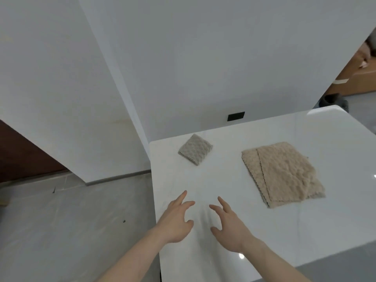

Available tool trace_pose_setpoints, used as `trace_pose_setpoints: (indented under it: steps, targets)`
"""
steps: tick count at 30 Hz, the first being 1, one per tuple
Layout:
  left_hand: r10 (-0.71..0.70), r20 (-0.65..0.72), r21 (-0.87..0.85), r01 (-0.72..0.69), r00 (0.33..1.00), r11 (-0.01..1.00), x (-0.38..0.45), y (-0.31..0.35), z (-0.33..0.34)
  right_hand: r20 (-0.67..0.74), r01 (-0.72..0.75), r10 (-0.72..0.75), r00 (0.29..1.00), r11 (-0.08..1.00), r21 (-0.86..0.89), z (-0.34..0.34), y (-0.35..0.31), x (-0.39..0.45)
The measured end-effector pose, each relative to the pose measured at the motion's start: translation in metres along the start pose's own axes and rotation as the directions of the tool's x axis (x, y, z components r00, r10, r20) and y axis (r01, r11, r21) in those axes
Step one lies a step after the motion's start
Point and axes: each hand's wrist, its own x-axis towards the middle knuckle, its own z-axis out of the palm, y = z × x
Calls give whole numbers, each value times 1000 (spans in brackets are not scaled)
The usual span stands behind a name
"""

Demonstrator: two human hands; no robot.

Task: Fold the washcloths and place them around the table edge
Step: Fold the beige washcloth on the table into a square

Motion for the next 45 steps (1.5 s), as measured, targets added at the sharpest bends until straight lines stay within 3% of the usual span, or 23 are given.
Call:
trace_pose_setpoints:
  steps: [7,13,23,35,42,45]
  targets:
    - [-29,-72,63,34,997,997,-61,-7,10,-29,28,-27,999,999,31,2,5,-48]
    - [1,-82,115,8,997,993,-59,-9,12,-79,-33,40,996,996,88,-2,20,-77]
    - [104,-24,173,-99,994,980,-25,79,37,-147,-107,119,982,991,86,-51,95,-105]
    - [-53,-131,13,56,990,998,19,211,126,-117,-16,20,993,999,34,-173,248,-100]
    - [-113,-124,-11,113,986,994,12,244,154,-120,101,-87,989,987,122,-169,274,-104]
    - [-120,-133,4,122,984,993,11,244,153,-106,86,-74,992,990,110,-161,280,-111]
